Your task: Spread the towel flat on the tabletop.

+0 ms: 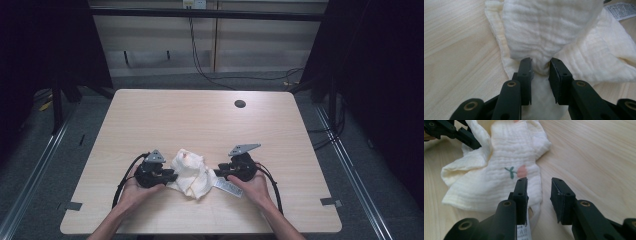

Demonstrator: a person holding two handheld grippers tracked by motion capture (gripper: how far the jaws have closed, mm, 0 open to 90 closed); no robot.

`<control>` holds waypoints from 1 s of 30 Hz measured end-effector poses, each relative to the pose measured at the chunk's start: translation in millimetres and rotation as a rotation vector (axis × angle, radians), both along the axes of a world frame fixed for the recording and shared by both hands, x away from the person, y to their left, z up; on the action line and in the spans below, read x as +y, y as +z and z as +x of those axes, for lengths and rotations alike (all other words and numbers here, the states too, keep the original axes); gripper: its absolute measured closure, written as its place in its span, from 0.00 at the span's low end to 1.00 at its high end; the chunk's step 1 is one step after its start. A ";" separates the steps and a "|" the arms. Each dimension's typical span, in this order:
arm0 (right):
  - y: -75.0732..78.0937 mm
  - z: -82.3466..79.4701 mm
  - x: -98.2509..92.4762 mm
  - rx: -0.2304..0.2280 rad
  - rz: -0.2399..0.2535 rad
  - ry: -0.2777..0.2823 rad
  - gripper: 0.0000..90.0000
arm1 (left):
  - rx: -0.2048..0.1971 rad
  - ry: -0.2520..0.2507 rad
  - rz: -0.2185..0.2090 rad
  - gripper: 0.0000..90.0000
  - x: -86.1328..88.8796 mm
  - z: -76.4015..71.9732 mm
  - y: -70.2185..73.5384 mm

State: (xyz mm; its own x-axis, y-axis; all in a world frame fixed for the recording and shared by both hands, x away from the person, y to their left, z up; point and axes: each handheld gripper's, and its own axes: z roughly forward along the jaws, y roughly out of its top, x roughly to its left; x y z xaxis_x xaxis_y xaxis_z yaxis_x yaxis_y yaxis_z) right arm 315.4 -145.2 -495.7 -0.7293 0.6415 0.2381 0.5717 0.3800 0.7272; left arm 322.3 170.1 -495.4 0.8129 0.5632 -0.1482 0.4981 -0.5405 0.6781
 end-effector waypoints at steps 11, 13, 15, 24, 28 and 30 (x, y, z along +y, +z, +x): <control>-10.0 -3.6 10.9 -0.016 -0.048 0.037 0.88 | 0.008 0.003 -0.028 0.76 1.5 -1.6 -1.7; -10.7 -5.9 13.6 -0.016 -0.044 0.051 0.94 | 0.015 0.000 -0.038 0.71 1.4 -2.1 -1.8; -10.2 -7.4 17.2 -0.002 -0.037 0.060 0.98 | 0.014 0.000 -0.036 0.65 1.3 -3.3 -0.7; 24.6 -7.0 -4.3 -0.069 0.079 -0.009 0.99 | -0.033 0.057 -0.093 0.54 12.0 -10.2 12.9; 42.2 -8.2 -16.9 -0.104 0.118 -0.036 0.99 | -0.057 0.065 -0.124 0.57 16.1 -13.9 18.7; 52.4 -9.7 -21.6 -0.127 0.126 -0.043 0.99 | -0.057 0.060 -0.130 0.59 15.8 -14.1 19.1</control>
State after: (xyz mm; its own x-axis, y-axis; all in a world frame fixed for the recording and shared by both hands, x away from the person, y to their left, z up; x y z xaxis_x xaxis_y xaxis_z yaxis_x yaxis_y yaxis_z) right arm 305.8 -166.9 -443.3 -0.7313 0.6435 0.2263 0.4859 0.2585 0.8349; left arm 308.2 185.9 -476.3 0.7876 0.5899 -0.1781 0.4857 -0.4164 0.7686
